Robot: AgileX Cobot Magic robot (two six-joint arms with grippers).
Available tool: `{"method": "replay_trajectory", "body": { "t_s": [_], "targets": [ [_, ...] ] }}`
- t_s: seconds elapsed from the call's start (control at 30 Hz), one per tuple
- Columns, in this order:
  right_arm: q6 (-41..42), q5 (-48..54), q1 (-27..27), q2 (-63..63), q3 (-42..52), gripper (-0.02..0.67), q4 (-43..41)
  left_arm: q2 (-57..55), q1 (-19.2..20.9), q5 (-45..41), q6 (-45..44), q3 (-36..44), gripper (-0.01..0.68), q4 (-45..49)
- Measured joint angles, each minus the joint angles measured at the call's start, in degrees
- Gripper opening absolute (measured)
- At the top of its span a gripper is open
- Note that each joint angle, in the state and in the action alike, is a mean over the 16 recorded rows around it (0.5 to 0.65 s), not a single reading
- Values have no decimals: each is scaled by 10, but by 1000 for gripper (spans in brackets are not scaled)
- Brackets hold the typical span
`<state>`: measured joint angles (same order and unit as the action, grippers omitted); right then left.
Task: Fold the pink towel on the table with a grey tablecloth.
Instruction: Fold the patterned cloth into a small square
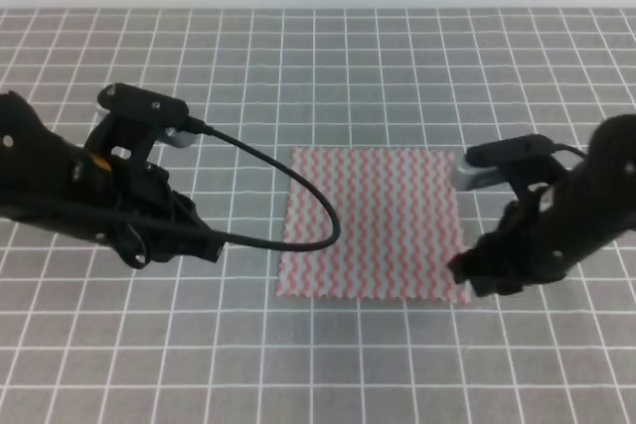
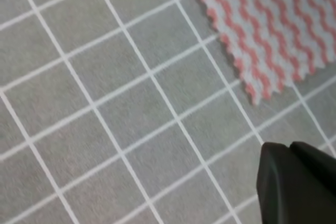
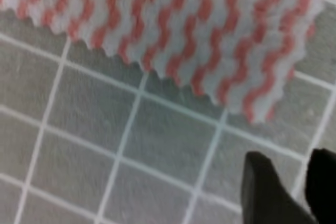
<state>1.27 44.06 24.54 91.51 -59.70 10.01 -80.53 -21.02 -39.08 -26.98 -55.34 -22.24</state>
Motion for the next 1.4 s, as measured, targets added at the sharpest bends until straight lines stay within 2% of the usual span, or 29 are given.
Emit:
{"method": "replay_trajectory", "body": {
  "t_s": [0.3, 0.63, 0.83, 1.17, 1.3, 1.4],
  "targets": [
    [-22, 5, 1, 108, -69, 282, 13, -22, 0, 27, -1, -3, -1, 11],
    [-66, 35, 0, 163, -108, 295, -4, -41, 0, 29, -2, -3, 0, 30],
    [-82, 33, 0, 170, -110, 248, -5, -49, 0, 32, -2, -3, -1, 35],
    [-85, 28, 1, 173, -123, 69, 6, -54, -2, 37, -18, -3, 3, 40],
    [-77, 35, 1, 173, -145, 16, 9, -54, -14, 34, -61, -3, 39, 33],
    [-71, 41, 1, 173, -168, -5, 10, -56, -32, 33, -109, -3, 101, 28]
  ]
}}
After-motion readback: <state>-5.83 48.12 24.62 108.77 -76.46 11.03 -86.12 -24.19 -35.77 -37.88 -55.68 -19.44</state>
